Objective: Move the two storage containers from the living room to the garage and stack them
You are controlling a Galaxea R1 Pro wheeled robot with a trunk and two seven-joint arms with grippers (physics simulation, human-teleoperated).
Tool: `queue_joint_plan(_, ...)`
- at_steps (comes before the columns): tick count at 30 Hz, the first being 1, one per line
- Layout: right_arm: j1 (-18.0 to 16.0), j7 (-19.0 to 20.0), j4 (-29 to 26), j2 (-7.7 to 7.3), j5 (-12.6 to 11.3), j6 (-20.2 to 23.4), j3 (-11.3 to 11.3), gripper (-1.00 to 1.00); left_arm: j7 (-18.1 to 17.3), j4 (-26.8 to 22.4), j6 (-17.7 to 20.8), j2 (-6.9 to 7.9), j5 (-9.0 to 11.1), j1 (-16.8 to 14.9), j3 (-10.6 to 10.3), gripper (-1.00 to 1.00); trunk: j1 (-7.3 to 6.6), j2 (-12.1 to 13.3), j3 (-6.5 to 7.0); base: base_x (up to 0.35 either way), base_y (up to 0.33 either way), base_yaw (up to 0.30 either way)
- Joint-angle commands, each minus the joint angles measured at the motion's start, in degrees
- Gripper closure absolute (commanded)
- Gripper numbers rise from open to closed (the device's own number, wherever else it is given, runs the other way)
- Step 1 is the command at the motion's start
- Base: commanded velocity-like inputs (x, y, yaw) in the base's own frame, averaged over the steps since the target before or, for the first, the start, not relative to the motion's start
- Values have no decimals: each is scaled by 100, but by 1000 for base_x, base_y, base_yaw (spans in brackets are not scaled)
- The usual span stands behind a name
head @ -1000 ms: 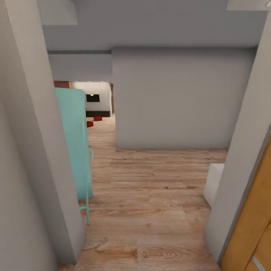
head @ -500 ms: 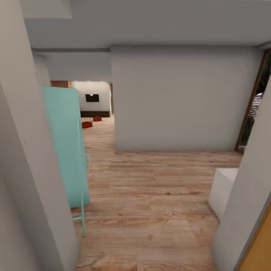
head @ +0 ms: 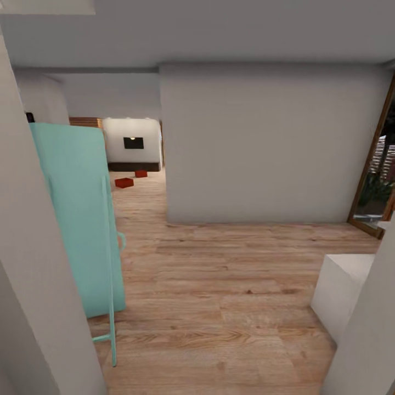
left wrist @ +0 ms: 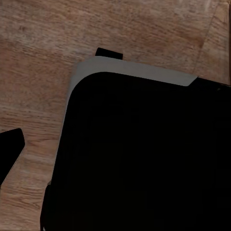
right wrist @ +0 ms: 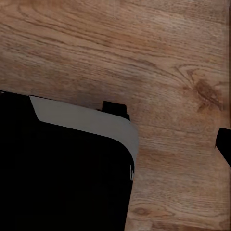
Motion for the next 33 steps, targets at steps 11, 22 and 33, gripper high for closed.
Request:
queue_joint_plan(11, -7, 3, 17, 1, -33, -33, 41, -100, 5, -2, -18, 3, 18, -1, 6, -100, 3, -3, -6, 322, 0, 0)
queue_joint_plan(22, -7, 3, 17, 1, -33, -33, 41, -100, 5, -2, -18, 0, 18, -1, 6, -100, 3, -3, -6, 322, 0, 0)
queue_joint_plan(33, -7, 3, 17, 1, -33, -33, 41, -100, 5, -2, -10, -1, 18, -1, 0, -100, 3, -3, -6, 322, -23, 0)
